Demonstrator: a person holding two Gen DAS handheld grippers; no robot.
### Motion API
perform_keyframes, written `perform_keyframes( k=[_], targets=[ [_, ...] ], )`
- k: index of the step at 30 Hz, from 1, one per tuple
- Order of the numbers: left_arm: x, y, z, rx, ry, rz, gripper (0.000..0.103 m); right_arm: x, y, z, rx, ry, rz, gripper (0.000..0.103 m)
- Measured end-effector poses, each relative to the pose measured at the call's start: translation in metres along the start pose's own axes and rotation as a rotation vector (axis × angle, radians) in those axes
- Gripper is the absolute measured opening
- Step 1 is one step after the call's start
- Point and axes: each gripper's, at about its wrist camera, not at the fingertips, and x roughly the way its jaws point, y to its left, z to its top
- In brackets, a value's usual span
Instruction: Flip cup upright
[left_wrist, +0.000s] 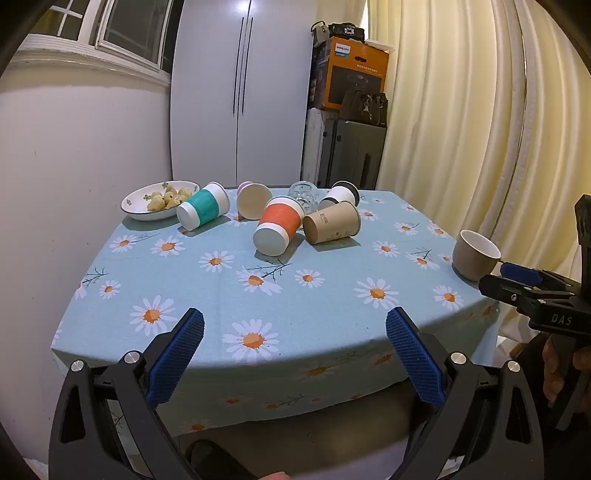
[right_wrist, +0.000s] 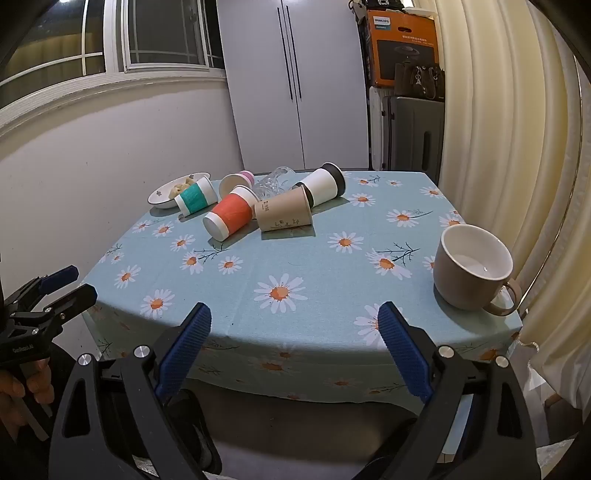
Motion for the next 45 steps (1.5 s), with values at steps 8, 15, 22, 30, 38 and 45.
perform_keyframes(
  k=[8, 15, 22, 30, 38, 45],
  targets=[
    [-0.0014, 0.0002, 0.0005, 0.001, -0.002, 0.001, 0.096, -0.0011, 0.0020, 0.0017, -0.002, -0.002, -0.001, 0.091],
    [-0.0010, 0.0002, 0.0008, 0.001, 0.002, 0.005, 0.096, 0.0010, -0.0003, 0.0004, 0.000, 0.000, -0.006, 0.091],
    [0.0002, -0.0034, -0.0047, -0.005, -0.003, 0.004, 0.096, 0.0006, -0.0009, 0.0012, -0.002, 0.002, -0.008, 0.091],
    [0.0006, -0.0006, -0.0030, -0.006, 0.005, 0.004, 0.096, 0.0021, 0.0011, 0.0001, -0.003, 0.002, -0.007, 0.091],
    [0.0006, -0.0001, -0.0035, -0.006, 0.005, 0.004, 0.096, 0.0036, 0.0006, -0.0025, -0.004, 0.004, -0.006, 0.091],
    [0.0008, -0.0001, -0.0035, -0.006, 0.006, 0.004, 0.096, 0.0032, 0.0018, -0.0007, -0.005, 0.010, -0.009, 0.091]
  ],
)
